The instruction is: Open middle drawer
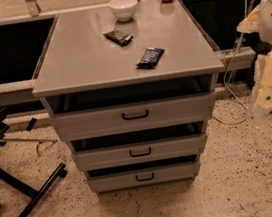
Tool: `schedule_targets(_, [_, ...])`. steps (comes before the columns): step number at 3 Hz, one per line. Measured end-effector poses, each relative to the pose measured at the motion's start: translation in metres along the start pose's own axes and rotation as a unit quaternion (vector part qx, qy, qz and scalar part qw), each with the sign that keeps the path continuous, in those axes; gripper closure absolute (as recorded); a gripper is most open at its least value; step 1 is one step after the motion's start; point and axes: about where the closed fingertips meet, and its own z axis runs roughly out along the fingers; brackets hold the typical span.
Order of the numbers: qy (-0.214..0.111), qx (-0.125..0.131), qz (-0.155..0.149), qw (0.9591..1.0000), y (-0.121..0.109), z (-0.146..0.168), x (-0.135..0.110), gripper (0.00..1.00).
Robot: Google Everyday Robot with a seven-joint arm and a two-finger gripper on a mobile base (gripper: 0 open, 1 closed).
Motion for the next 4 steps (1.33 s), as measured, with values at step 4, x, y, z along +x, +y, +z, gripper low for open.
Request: schedule_targets(4, [-0.008,-0.086,0.002,0.9963,0.029,0.102,0.016,0.0])
